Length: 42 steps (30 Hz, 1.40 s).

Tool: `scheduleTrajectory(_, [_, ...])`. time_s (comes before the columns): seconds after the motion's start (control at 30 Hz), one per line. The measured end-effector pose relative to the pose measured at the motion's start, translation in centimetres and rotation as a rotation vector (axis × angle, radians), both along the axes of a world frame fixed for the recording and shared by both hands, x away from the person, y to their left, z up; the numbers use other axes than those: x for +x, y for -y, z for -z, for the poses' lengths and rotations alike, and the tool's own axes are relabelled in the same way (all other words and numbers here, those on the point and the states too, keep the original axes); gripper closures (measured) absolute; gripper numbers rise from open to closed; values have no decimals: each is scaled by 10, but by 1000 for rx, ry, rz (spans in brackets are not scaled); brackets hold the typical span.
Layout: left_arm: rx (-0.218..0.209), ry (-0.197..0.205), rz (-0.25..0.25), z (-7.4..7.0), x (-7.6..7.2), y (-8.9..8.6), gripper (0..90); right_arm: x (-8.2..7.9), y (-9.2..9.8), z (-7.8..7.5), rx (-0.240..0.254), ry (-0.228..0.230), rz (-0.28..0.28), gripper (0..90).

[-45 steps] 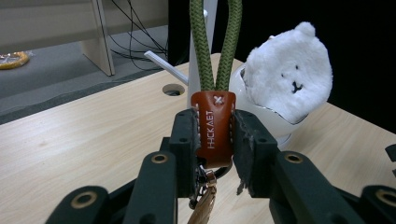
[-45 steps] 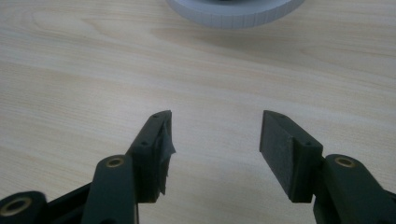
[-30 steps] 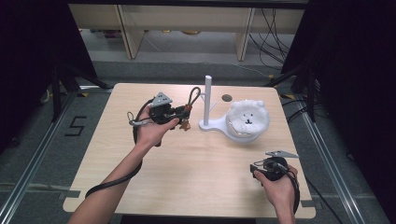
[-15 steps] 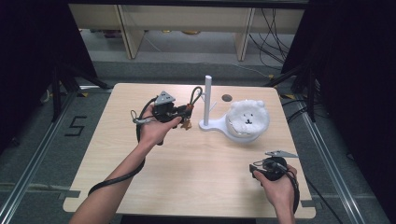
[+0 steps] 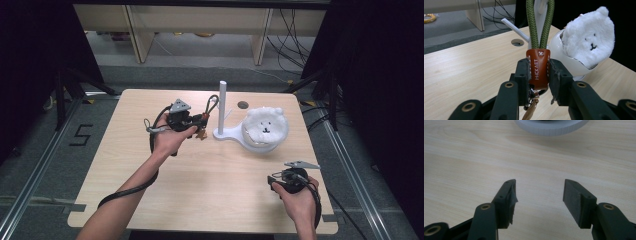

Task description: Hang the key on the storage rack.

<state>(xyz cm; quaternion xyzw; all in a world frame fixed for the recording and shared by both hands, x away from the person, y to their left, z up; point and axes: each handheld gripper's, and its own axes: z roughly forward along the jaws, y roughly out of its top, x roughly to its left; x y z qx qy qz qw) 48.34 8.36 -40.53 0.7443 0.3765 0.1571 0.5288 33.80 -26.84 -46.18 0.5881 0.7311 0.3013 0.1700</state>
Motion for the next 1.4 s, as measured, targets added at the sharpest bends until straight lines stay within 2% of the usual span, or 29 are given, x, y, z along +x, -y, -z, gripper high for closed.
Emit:
scheduleTrajectory(0.1, [13, -6, -1, 1, 1, 2, 697, 1, -2, 1, 26, 4, 27, 449])
scheduleTrajectory(0.27, [15, -1, -2, 4, 3, 5, 695, 0, -2, -1, 21, -6, 29, 448])
scheduleTrajectory(0.47, [40, 0, -8, 7, 5, 10, 693, 0, 0, -1, 16, 8, 13, 448])
scheduleTrajectory(0.6, [48, 4, -13, 9, 7, 12, 692, -1, -1, -1, 27, 2, 32, 448])
scheduleTrajectory(0.7, [52, 12, -16, 12, 8, 13, 690, -1, 1, -1, 16, 11, 11, 448])
scheduleTrajectory(0.73, [54, 14, -16, 12, 9, 13, 690, -1, -1, -1, 19, 0, 25, 449])
scheduleTrajectory(0.77, [53, 11, -19, 13, 9, 14, 690, 0, 0, -1, 12, 11, 11, 448])
scheduleTrajectory(1.0, [63, 8, -23, 17, 10, 18, 686, 0, 0, 0, 3, 8, 27, 448])
scheduleTrajectory(1.1, [66, 11, -16, 18, 12, 21, 682, -1, -1, -1, 27, 0, 35, 448])
scheduleTrajectory(1.13, [75, 11, -18, 18, 12, 21, 680, -1, 1, 0, 0, 3, 31, 449])
scheduleTrajectory(1.2, [85, 6, -21, 17, 12, 23, 676, -1, 1, -1, -1, 2, 36, 448])
scheduleTrajectory(1.23, [82, 9, -16, 18, 12, 24, 670, 0, 4, 1, -23, 24, 7, 448])
scheduleTrajectory(1.3, [96, 5, -12, 16, 12, 24, 664, 0, 2, 0, -7, 12, 24, 448])
scheduleTrajectory(1.33, [101, 7, -7, 16, 12, 24, 658, -1, 3, 0, -3, 10, 5, 448])
scheduleTrajectory(1.37, [109, 9, -3, 16, 11, 24, 655, -1, 1, -1, 20, 10, 25, 448])
scheduleTrajectory(1.4, [114, 10, -2, 15, 11, 24, 649, -1, 2, -1, 18, 12, 20, 448])
